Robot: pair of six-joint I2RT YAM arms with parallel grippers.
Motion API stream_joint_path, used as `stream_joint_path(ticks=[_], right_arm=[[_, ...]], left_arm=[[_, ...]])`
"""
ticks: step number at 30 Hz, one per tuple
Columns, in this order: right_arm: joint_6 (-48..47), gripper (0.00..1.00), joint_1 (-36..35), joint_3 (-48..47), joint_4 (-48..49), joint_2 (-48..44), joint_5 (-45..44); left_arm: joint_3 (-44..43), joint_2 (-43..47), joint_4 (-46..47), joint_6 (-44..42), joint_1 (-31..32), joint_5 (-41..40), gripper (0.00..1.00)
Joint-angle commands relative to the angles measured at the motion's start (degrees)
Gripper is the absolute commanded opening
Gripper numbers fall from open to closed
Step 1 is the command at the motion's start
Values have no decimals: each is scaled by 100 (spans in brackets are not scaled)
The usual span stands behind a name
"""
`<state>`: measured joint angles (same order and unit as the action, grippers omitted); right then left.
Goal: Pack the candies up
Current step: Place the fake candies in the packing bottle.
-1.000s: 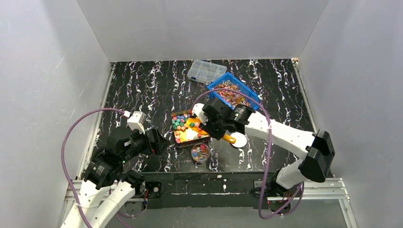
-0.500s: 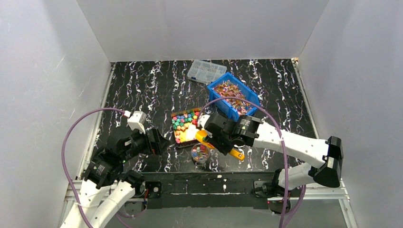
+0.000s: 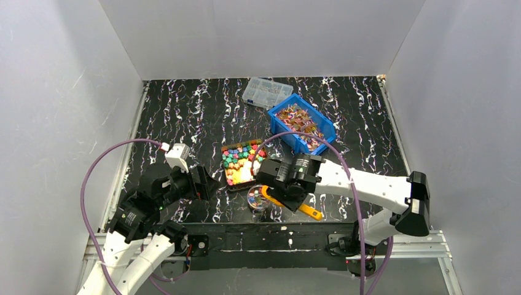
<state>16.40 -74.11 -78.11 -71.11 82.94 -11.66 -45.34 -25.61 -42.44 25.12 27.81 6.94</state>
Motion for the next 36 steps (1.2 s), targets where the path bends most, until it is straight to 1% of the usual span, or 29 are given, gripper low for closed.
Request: stream_joint_path(ticks=[1, 15, 30, 36], right_arm=[[308, 1, -42, -477, -508, 234, 38], [431, 1, -43, -1385, -1037, 1204, 168], [692, 1, -43, -1376, -1044, 1705, 580], [785, 1, -36, -1294, -1041, 1848, 605]], left_arm=[[43, -39, 25, -45, -30, 73, 93], [56, -75, 25, -40, -30, 97, 92], [54, -145, 26, -60, -30, 232, 90], [56, -119, 42, -72, -30, 315, 87]])
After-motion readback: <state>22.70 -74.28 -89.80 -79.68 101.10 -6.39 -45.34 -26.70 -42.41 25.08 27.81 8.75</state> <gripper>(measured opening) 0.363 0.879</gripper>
